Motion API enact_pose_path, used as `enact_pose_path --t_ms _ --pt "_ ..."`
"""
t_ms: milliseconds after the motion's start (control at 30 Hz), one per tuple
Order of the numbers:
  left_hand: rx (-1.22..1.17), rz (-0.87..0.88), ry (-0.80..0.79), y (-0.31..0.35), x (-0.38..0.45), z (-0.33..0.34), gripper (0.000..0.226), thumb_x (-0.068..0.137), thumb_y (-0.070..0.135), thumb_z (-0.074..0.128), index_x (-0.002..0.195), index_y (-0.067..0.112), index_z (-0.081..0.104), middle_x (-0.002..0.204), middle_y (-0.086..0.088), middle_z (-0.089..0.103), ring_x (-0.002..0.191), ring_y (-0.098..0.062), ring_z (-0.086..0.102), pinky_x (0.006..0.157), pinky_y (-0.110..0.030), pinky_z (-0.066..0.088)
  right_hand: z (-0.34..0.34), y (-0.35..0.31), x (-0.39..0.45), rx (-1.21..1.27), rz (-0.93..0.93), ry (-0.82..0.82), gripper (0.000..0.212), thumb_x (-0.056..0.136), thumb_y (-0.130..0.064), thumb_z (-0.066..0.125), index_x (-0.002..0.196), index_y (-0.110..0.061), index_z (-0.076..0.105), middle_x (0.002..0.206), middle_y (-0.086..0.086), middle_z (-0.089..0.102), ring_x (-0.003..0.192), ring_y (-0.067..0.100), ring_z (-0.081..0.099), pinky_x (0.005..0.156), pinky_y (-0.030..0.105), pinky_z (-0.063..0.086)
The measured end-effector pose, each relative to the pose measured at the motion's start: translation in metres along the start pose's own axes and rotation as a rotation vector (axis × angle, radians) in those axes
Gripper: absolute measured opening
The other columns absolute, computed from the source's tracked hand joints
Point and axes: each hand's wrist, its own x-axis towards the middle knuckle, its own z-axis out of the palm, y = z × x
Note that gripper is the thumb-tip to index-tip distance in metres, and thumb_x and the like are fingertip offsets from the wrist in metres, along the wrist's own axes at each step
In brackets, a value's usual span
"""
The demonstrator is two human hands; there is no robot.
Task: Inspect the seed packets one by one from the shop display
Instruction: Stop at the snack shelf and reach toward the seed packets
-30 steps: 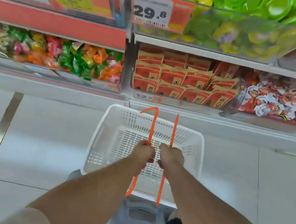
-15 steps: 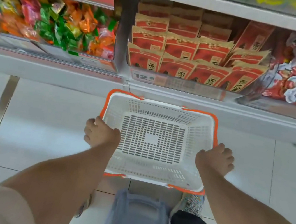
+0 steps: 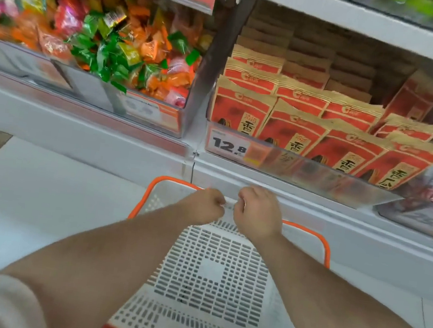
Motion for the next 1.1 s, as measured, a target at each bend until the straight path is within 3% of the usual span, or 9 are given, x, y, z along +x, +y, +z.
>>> enact_pose_path --t_ms 100,200,267,333,433,600,933,1033,1100 --pt "-0.011 0.045 0.015 -0.011 0.018 0.004 0.015 0.089 0.011 0.053 0.101 0.015 0.060 0.114 -0.013 0.062 0.117 -0.032 0.059 0.094 -0.035 0.046 0.012 -0.001 0.004 -0.033 -0.061 0.072 0.028 0.076 -0.025 0.040 0.068 -0.012 0.063 0.067 0.004 0.061 0.063 0.029 0.060 0.059 0.030 0.049" --pt "-0.093 0.052 0.085 -0.014 0.022 0.004 0.033 0.091 0.013 0.055 0.123 0.014 0.064 0.128 -0.006 0.061 0.123 -0.024 0.055 0.095 -0.027 0.042 0.015 0.000 0.008 -0.049 -0.063 0.077 0.029 0.074 -0.028 0.041 0.068 -0.014 0.065 0.068 0.002 0.064 0.064 0.027 0.063 0.056 0.028 0.049" --pt "-0.168 0.065 0.132 -0.013 0.020 0.001 0.029 0.091 0.013 0.055 0.118 0.016 0.066 0.124 -0.004 0.063 0.114 -0.022 0.058 0.094 -0.030 0.045 0.012 -0.003 0.010 -0.021 -0.043 0.054 0.030 0.077 -0.028 0.042 0.074 -0.012 0.068 0.074 0.004 0.068 0.071 0.029 0.065 0.061 0.032 0.051" --pt "-0.284 0.072 0.174 -0.010 0.012 -0.004 0.016 0.090 0.013 0.054 0.099 0.018 0.065 0.106 -0.006 0.064 0.095 -0.023 0.060 0.084 -0.036 0.048 0.004 -0.008 0.006 0.010 -0.004 0.022 0.023 0.083 -0.022 0.050 0.085 -0.011 0.070 0.086 0.007 0.070 0.084 0.032 0.064 0.069 0.035 0.049" --pt "-0.485 0.027 0.208 -0.005 -0.011 -0.013 0.006 0.092 0.015 0.053 0.094 0.018 0.058 0.096 -0.006 0.059 0.082 -0.021 0.061 0.072 -0.032 0.042 -0.012 -0.018 -0.003 0.057 0.059 0.028 0.015 0.088 -0.018 0.055 0.090 -0.010 0.067 0.092 0.007 0.067 0.087 0.031 0.060 0.069 0.035 0.044" --pt "-0.472 0.049 0.279 -0.001 -0.057 -0.045 0.010 0.093 0.017 0.056 0.098 0.013 0.064 0.099 -0.005 0.063 0.081 -0.019 0.062 0.067 -0.030 0.041 -0.055 -0.037 -0.011 0.057 0.072 0.045 0.016 0.093 -0.019 0.049 0.095 -0.012 0.063 0.095 0.006 0.064 0.087 0.030 0.057 0.064 0.032 0.035" --pt "-0.388 0.048 0.511 -0.028 -0.172 -0.102 0.018 0.099 0.022 0.053 0.108 0.012 0.065 0.112 -0.008 0.068 0.087 -0.020 0.063 0.071 -0.031 0.043 -0.136 -0.072 -0.043 0.098 0.149 0.090 0.013 0.091 -0.020 0.049 0.089 -0.017 0.062 0.090 0.002 0.064 0.085 0.026 0.057 0.069 0.035 0.048" --pt "-0.381 0.071 0.508 -0.026 -0.191 -0.101 0.020 0.099 0.023 0.052 0.110 0.012 0.065 0.112 -0.008 0.067 0.089 -0.020 0.064 0.073 -0.033 0.045 -0.150 -0.085 -0.047 0.117 0.166 0.071 0.006 0.089 -0.019 0.050 0.086 -0.017 0.055 0.092 0.003 0.059 0.087 0.027 0.056 0.068 0.034 0.045" --pt "-0.383 0.078 0.491 -0.021 -0.196 -0.101 0.018 0.098 0.022 0.053 0.108 0.013 0.065 0.110 -0.007 0.068 0.090 -0.020 0.065 0.075 -0.033 0.046 -0.160 -0.090 -0.048 0.127 0.162 0.055 0.009 0.088 -0.019 0.052 0.097 -0.017 0.055 0.103 0.003 0.057 0.095 0.027 0.056 0.074 0.034 0.045"
